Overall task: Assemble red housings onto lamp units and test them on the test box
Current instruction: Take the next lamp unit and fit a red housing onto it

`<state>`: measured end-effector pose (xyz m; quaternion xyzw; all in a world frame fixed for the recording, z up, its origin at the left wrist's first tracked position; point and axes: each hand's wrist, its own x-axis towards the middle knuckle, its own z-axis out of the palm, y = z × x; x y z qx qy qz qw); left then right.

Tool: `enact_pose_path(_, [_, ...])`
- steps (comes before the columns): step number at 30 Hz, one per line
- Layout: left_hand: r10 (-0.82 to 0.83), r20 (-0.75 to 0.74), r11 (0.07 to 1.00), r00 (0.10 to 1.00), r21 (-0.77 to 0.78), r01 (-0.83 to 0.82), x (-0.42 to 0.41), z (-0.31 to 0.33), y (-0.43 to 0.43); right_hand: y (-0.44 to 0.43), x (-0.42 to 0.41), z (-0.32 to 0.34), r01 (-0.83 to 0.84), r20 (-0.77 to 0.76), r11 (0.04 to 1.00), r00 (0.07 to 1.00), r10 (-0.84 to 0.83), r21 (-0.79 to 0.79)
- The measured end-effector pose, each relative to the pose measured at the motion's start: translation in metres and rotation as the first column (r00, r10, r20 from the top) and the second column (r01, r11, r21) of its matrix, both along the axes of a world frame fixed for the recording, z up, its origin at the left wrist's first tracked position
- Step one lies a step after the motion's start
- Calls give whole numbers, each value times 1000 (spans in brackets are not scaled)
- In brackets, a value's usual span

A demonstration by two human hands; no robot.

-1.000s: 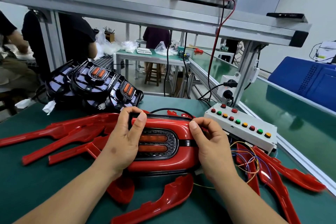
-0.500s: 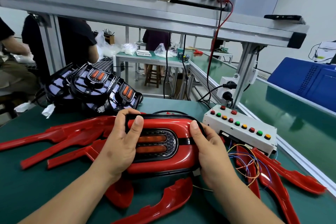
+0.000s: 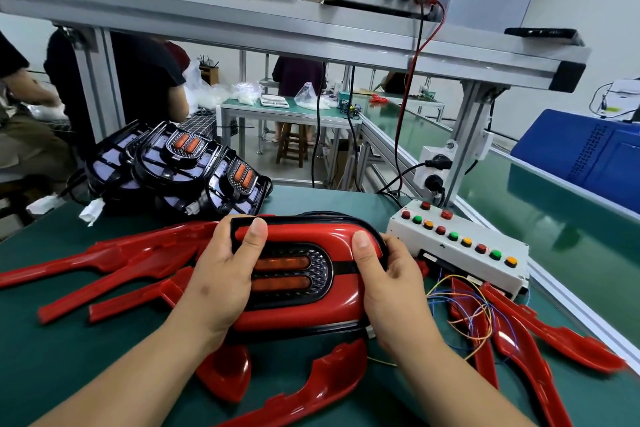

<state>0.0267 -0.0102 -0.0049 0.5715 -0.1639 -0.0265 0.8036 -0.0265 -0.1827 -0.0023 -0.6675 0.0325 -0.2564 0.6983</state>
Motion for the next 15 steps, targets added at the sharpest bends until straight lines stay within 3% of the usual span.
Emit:
enact_pose_path(7, [16, -34, 999, 999, -37, -17, 0, 4, 0, 3, 0, 1, 26, 3, 998, 1000, -26, -50])
enact_pose_path(15, [-13, 23, 999, 1000, 51, 11, -4, -1, -4, -6, -4, 1, -43, -8, 979, 999, 46, 201])
